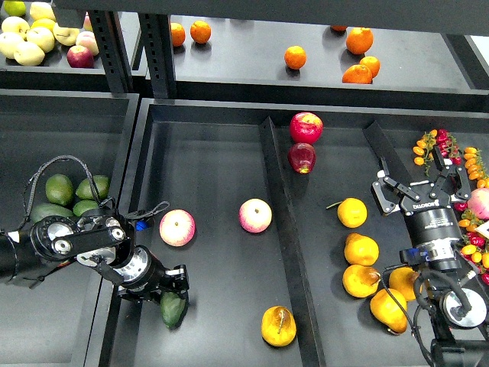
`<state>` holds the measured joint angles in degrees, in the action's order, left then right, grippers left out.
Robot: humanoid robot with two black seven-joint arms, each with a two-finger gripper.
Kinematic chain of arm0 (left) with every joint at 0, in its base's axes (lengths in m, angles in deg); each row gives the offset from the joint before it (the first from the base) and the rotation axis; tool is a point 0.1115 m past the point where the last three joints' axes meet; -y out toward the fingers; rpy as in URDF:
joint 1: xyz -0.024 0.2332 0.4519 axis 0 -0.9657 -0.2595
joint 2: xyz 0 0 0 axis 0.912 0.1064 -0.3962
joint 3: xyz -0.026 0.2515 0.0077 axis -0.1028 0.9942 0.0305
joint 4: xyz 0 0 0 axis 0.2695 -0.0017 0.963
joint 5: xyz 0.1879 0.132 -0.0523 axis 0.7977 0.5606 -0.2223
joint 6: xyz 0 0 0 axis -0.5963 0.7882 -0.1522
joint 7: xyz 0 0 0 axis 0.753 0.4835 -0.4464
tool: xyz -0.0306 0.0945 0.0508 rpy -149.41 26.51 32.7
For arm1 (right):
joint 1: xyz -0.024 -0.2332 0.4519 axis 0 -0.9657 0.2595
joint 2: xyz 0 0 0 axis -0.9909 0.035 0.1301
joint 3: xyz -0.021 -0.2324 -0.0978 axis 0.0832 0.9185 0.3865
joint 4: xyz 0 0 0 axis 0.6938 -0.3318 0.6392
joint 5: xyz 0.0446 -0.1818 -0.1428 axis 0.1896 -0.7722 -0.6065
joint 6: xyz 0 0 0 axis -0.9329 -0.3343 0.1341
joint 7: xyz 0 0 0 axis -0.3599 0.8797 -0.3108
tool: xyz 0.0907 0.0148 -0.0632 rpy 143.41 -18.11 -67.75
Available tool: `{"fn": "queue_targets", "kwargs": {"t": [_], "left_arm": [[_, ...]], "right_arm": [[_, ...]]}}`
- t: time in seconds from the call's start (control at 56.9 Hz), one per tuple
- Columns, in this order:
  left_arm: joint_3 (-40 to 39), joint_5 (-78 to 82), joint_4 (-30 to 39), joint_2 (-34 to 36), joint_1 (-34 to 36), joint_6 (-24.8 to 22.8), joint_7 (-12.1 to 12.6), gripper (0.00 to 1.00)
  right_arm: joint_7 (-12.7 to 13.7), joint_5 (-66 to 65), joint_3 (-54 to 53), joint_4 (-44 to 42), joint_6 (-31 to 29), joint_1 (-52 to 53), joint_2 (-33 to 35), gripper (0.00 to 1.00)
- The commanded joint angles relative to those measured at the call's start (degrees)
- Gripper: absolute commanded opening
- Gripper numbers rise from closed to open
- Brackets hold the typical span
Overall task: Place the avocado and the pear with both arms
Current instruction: 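Close the left gripper on the avocado and lift it, then carry the avocado into the avocado bin and release it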
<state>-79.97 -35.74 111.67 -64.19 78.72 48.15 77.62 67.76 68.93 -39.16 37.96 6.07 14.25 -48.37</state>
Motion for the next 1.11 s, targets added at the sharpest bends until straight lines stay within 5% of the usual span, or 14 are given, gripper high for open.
{"fn": "queue_targets", "kwargs": {"t": [0.0, 0.351, 0.633, 1.089], "left_arm": [[-1.34, -1.12, 3.47, 1.26, 1.83, 0.00, 0.00, 0.36], [-1.25, -6.93, 6.73, 15.76, 10.27, 0.00, 0.00, 0.37], [-1.78, -7.01, 6.64, 27.72, 9.74, 0.00, 0.00, 0.38], [-8.28, -7.19, -4.16, 27.55, 1.66, 0.00, 0.00, 0.41]], "right_arm": [[0.09, 0.00, 0.01, 0.01, -0.03, 0.00, 0.00, 1.00], [0.09, 0.26, 0.09, 0.01, -0.08, -0.09, 0.00, 1.00], [0.18, 0.26, 0.18, 0.09, -0.08, 0.00, 0.00, 1.00], [0.62, 0.35, 0.18, 1.76, -0.08, -0.09, 0.26, 1.00]]}}
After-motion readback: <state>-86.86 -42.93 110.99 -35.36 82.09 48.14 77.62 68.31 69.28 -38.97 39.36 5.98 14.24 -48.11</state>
